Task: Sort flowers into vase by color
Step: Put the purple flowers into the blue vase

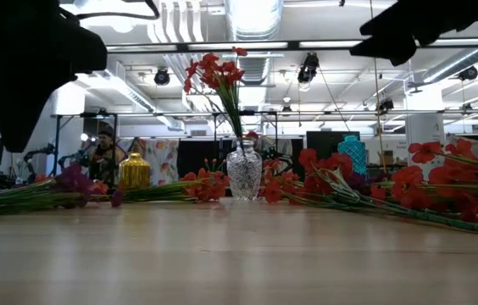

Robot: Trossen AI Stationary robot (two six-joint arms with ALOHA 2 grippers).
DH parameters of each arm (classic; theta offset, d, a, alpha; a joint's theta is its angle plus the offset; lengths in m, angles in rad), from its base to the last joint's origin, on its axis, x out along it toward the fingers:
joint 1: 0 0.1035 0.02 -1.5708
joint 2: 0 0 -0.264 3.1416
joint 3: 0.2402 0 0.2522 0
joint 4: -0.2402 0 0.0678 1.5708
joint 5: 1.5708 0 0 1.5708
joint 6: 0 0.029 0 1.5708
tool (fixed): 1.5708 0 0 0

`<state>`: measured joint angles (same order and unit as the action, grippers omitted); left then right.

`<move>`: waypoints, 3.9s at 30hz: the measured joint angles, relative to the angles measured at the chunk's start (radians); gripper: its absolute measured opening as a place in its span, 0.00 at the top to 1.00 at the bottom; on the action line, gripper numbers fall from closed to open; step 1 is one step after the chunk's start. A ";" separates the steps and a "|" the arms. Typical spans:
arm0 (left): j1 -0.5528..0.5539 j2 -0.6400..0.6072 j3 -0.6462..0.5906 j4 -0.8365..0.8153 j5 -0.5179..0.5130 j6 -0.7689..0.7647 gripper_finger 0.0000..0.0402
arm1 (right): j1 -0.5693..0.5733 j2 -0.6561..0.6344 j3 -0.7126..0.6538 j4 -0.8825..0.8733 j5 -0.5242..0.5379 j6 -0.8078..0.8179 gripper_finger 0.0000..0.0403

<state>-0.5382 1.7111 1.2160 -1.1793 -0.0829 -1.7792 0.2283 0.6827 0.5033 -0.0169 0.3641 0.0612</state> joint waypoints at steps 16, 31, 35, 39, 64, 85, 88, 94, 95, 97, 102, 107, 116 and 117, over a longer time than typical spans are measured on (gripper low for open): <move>-0.098 0.000 -0.001 -0.017 -0.092 -0.251 0.32 | 0.000 0.000 0.038 -0.007 -0.005 -0.013 0.28; -0.098 0.001 -0.051 -0.007 -0.077 -0.345 0.31 | 0.000 0.001 0.038 -0.008 -0.005 -0.066 0.28; -0.098 0.001 -0.083 0.030 -0.063 -0.355 0.31 | 0.000 0.001 0.038 -0.007 -0.005 -0.076 0.28; -0.098 0.001 -0.091 0.028 -0.064 -0.355 0.31 | 0.000 0.001 0.038 -0.007 -0.005 -0.080 0.28; -0.096 0.001 -0.163 0.018 -0.018 -0.367 0.31 | 0.000 0.002 0.038 -0.002 -0.005 -0.039 0.28; -0.095 -0.004 -0.067 0.010 0.040 -0.018 0.31 | 0.000 0.019 0.085 -0.030 -0.001 0.195 0.28; -0.086 -0.005 -0.035 0.037 0.023 0.205 0.31 | -0.003 0.052 0.112 -0.037 0.003 0.293 0.28; -0.073 -0.005 0.039 0.095 -0.013 0.407 0.31 | -0.013 0.151 0.260 -0.230 -0.044 0.467 0.28; -0.075 -0.005 0.050 0.110 -0.045 0.437 0.31 | -0.012 0.173 0.282 -0.282 -0.074 0.490 0.28; -0.084 -0.005 0.068 0.160 -0.123 0.521 0.31 | -0.004 0.221 0.313 -0.382 -0.141 0.550 0.28; -0.081 -0.006 0.082 0.328 -0.186 0.812 0.31 | 0.043 0.350 0.359 -0.558 -0.284 0.803 0.29; -0.080 -0.006 0.076 0.353 -0.200 0.963 0.31 | 0.121 0.485 0.412 -0.586 -0.289 0.966 0.31; -0.089 -0.006 -0.004 0.349 -0.248 1.016 0.31 | 0.134 0.718 0.622 -0.750 -0.259 0.985 0.36; -0.095 -0.006 -0.014 0.350 -0.249 1.016 0.31 | 0.134 0.739 0.652 -0.805 -0.259 0.986 0.36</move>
<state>-0.6327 1.7054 1.2020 -0.8298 -0.3317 -0.7628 0.3622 1.4219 1.1555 -0.8221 0.1051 1.0470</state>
